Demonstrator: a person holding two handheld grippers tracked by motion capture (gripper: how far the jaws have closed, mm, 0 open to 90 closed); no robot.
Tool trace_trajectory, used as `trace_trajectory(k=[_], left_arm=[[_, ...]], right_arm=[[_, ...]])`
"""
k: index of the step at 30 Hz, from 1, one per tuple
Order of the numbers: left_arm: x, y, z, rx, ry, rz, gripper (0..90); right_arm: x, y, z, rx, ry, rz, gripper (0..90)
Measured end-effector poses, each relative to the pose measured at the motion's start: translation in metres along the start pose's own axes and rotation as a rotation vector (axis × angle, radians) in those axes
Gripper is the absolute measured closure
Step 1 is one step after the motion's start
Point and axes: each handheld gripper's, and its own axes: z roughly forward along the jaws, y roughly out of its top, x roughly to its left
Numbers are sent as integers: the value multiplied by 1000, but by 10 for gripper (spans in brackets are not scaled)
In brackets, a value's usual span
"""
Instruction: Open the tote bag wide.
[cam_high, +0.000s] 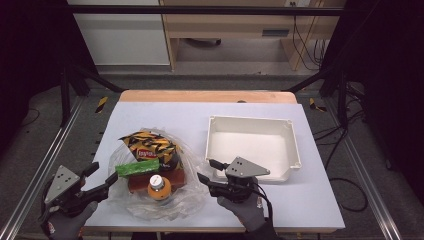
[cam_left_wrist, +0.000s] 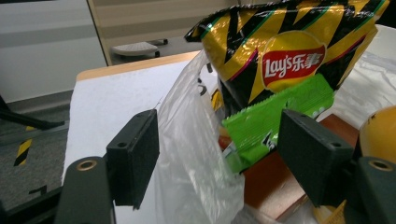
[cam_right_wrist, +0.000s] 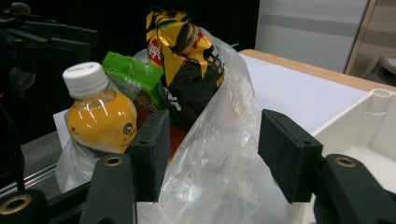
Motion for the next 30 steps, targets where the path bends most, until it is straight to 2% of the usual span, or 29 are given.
trace_trajectory(k=[7,15,22,26,30], left_arm=[[-4,0,15,45,-40,30,311],[-18,-8,34,102,-64,87,322],[-17,-19,52,148,-74,86,356],[-15,-19,52,143,-85,84,439],[-14,-18,48,139,-74,90,544]], right_arm=[[0,2,6,10,7,-6,482],[2,-3,12,26,16,-4,506],[3,-6,15,47,21,-7,528],[2,-8,16,56,17,-11,532],[1,-8,16,57,11,-8,536]])
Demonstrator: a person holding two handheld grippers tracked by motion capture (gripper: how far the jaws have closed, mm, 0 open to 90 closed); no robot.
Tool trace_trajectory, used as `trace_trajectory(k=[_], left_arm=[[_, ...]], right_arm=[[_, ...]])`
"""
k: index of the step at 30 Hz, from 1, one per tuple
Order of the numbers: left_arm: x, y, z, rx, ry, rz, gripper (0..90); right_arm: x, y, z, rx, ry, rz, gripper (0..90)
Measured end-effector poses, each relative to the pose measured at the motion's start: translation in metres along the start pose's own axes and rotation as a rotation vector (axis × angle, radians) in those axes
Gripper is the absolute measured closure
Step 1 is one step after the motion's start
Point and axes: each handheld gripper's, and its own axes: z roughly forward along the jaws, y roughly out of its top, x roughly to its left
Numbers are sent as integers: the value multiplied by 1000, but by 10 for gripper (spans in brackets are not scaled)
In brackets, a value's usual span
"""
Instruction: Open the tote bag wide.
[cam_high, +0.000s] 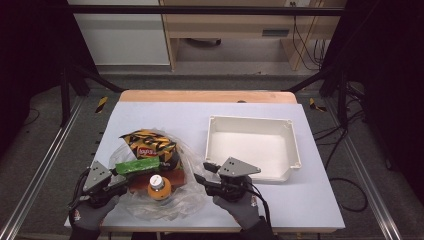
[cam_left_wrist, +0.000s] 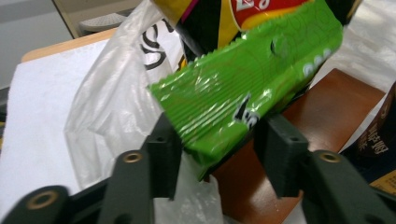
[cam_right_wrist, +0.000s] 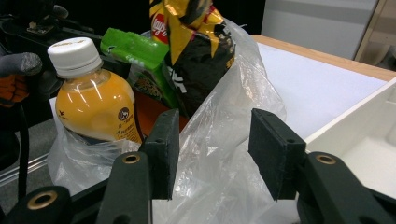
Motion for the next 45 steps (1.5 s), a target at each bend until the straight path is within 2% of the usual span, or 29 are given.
trace_trajectory(k=[3,9,11,13,14,18,20,22,25,29,32,38,42,45], left_arm=[[2,0,-2,-1,2,-1,634],[6,-2,-4,2,0,-4,725],[8,-3,-5,-4,-3,-13,800],[8,-3,-5,-4,0,-12,798],[7,-3,-5,-7,2,-13,770],[5,0,-3,-27,20,-15,468],[5,2,-3,-56,9,-16,384],[5,5,-3,-77,-5,-15,328],[5,13,1,-106,-41,-17,309],[5,16,9,-94,-55,-9,313],[5,13,11,-84,-64,-11,346],[7,8,14,-50,-53,-10,552],[9,7,11,-50,-50,7,648],[11,6,9,-53,-59,1,700]], right_arm=[[0,0,0,1,0,-2,541],[0,2,2,5,-2,-2,550],[0,2,3,6,0,-3,551],[0,2,2,6,1,-5,551],[0,2,1,4,0,-6,551],[-2,3,-2,0,-4,-6,550],[-2,4,-2,-5,-6,-2,550],[-2,4,-3,-4,-7,-4,550],[-2,4,-3,1,-5,-2,550],[-3,4,-3,3,-5,-5,550],[-3,3,-4,3,-5,-6,550],[-4,3,-5,5,-3,-6,551],[-3,2,-4,4,-2,-8,551],[-3,2,-3,5,-2,-4,551]])
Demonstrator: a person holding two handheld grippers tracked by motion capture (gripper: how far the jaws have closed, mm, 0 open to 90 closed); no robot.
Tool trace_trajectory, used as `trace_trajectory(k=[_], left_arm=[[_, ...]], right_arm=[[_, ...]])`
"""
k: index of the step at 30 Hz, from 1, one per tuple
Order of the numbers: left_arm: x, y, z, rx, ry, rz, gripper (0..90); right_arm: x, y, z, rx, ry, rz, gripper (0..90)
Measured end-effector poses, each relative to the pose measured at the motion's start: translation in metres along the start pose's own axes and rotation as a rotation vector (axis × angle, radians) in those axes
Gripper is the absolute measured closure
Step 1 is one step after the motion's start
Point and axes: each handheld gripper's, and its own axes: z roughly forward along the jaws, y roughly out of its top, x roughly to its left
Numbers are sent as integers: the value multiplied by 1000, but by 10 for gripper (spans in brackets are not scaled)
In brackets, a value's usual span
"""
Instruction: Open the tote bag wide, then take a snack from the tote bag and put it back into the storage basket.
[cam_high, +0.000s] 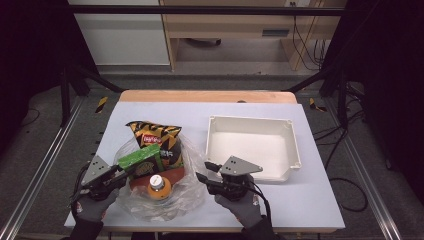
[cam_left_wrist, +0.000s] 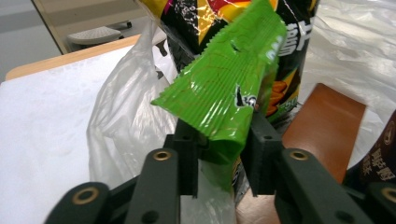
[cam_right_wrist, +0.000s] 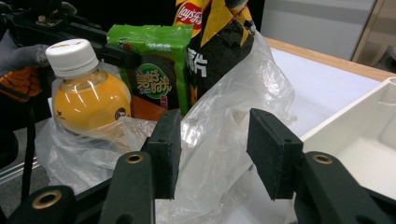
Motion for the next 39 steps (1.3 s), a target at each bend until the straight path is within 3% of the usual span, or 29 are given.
trace_trajectory(k=[17,26,33,39], left_arm=[[1,2,-19,-30,8,15,745],[-3,14,-36,-99,13,15,748],[-10,31,-54,-184,-6,1,748],[-16,43,-59,-211,-21,17,748]], right_arm=[[-1,0,0,-3,-2,0,551],[-3,3,-3,-27,-16,0,515],[-5,6,-8,-54,-21,1,459],[-9,12,-13,-79,-23,7,442]])
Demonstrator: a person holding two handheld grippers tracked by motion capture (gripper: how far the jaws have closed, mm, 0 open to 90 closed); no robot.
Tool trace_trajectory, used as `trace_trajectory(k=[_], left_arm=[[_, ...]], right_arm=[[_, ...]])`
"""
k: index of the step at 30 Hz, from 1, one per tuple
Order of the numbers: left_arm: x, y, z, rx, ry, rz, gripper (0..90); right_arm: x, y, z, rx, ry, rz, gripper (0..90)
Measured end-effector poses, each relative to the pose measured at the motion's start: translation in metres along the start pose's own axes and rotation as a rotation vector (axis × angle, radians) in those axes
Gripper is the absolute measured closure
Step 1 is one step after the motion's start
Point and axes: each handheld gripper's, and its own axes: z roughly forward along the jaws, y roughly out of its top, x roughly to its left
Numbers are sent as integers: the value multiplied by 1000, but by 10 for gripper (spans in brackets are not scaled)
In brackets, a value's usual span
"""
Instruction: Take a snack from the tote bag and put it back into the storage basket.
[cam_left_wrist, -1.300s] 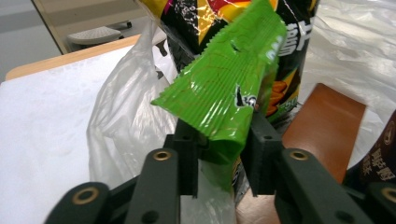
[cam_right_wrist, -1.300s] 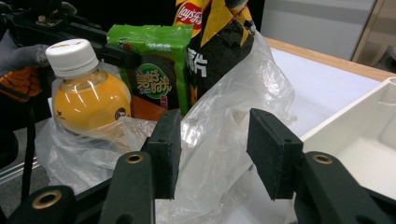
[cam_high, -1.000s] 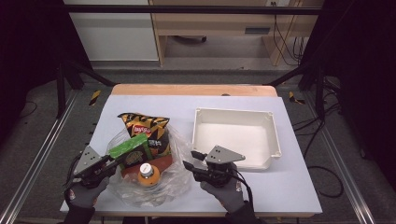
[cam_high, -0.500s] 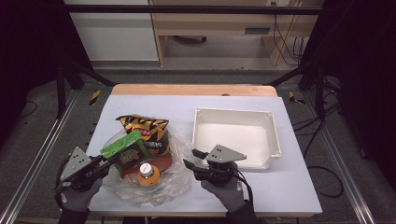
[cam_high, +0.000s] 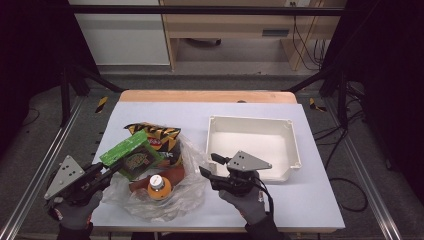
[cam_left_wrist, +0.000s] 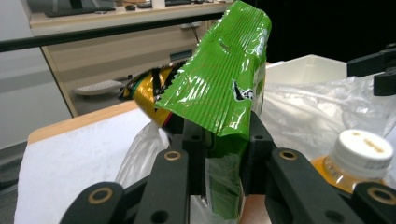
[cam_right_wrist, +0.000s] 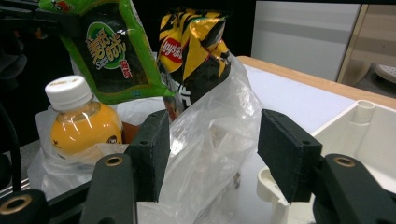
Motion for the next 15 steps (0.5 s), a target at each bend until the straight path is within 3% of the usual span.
trace_trajectory(k=[7,15], left_arm=[[-2,11,-2,-7,-20,13,748],[-2,37,-3,-57,-45,19,748]], right_arm=[[-1,8,-5,-12,3,-13,429],[1,20,-6,-36,11,-29,427]])
